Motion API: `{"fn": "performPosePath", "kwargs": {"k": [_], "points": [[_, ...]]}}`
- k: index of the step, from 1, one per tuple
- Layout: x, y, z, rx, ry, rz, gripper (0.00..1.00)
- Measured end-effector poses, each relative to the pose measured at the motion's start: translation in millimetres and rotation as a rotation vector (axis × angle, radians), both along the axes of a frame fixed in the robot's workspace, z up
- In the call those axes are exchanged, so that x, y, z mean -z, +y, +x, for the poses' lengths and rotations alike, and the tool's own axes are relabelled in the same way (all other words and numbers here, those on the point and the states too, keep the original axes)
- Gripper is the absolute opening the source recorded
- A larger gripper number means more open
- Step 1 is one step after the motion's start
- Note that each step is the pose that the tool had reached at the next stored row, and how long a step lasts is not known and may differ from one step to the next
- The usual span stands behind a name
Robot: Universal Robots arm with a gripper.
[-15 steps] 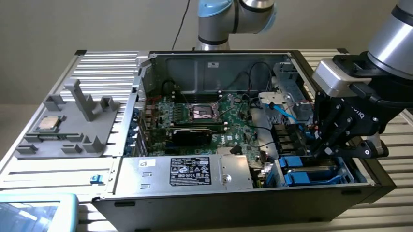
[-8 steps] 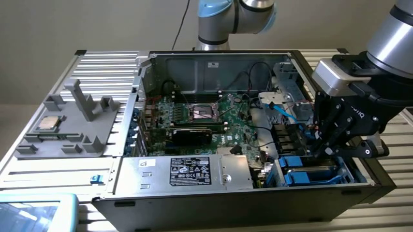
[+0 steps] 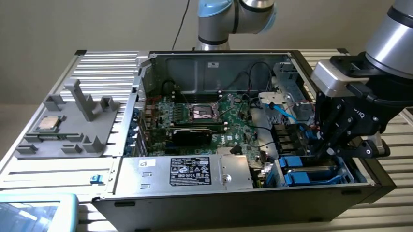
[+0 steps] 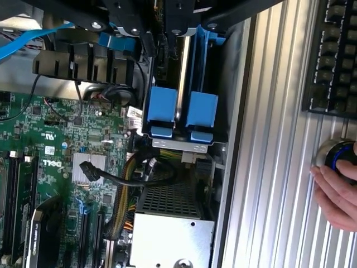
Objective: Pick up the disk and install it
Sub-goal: 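Insert the first disk wire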
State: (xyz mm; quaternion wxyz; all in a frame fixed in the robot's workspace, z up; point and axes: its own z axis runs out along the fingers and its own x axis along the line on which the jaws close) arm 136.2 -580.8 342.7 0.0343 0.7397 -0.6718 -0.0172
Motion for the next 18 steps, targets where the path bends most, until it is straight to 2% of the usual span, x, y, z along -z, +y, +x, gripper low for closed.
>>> {"fn": "performPosePath", "kwargs": {"k": [4,8,13,16,18], "points": [[0.7,0.3,-1.4,0.006,-0.0072,-0.0082,0.17],[1.3,1.3,-3.1,0.007,-0.0130,-0.0192,0.17],[1.8,3.2,-3.9,0.009,-0.0180,-0.0311,0.17],[2.3,5.0,-4.3,0.010,-0.0211,-0.0400,0.17],[2.6,6.6,-4.5,0.010,-0.0225,-0.0426,0.17]]}}
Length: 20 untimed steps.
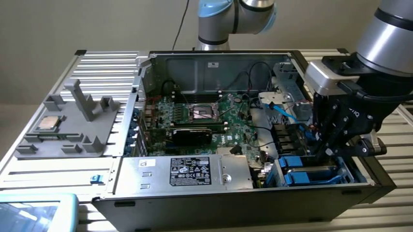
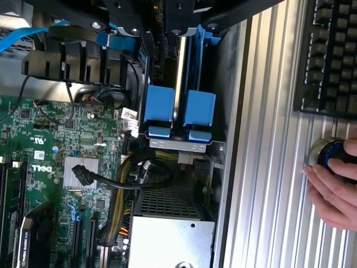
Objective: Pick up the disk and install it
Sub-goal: 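Insert the first disk wire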
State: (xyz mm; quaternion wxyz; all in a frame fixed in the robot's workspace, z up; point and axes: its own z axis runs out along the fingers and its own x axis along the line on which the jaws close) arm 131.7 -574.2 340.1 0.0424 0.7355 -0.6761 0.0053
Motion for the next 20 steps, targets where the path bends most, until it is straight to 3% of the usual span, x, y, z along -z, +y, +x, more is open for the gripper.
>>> {"fn": "performPosePath", "kwargs": {"k": [5,12,17,20], "points": [[0.3,0.9,-0.7,0.015,-0.0034,-0.0002,0.17],[0.7,1.3,-0.8,0.031,-0.0036,-0.0021,0.17],[0.8,5.5,-1.2,0.031,-0.0061,-0.0291,0.17],[1.2,5.7,-1.2,0.031,-0.0071,-0.0314,0.17]]}}
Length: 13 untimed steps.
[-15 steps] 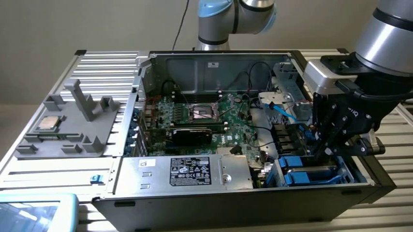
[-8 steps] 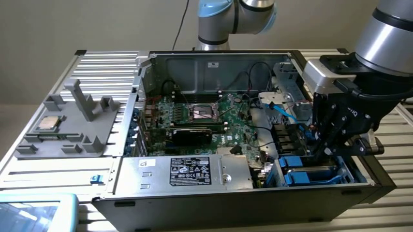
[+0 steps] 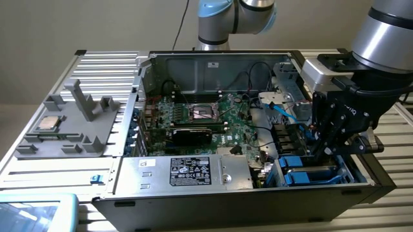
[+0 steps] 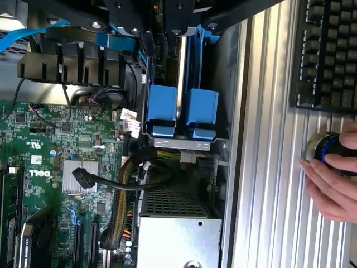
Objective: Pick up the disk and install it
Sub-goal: 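Insert the first disk wire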
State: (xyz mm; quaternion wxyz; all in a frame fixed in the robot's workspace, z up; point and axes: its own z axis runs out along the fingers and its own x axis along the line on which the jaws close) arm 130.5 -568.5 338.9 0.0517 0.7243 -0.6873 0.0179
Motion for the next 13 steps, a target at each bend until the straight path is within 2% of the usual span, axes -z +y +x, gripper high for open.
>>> {"fn": "performPosePath", "kwargs": {"k": [5,13], "points": [[0.7,-0.1,0.0,0.000,-0.0025,0.0003,0.17],[2.1,-0.3,0.0,0.000,-0.0029,0.0002,0.17]]}}
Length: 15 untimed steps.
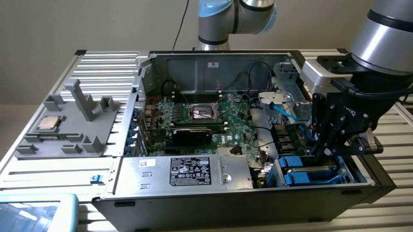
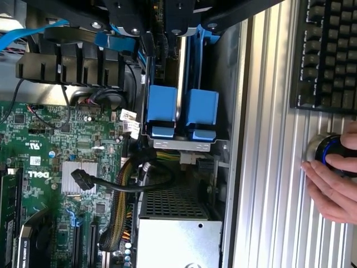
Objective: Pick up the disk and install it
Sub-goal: 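Insert the first disk wire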
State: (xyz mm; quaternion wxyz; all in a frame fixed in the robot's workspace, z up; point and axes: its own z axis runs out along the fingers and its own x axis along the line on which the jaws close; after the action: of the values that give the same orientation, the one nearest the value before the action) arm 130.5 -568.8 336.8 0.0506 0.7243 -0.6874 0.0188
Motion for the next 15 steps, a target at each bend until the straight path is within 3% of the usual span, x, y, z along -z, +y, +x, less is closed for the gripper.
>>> {"fn": "performPosePath", "kwargs": {"k": [15], "points": [[2.1,1.3,0.0,0.002,0.0000,-0.0002,0.17]]}}
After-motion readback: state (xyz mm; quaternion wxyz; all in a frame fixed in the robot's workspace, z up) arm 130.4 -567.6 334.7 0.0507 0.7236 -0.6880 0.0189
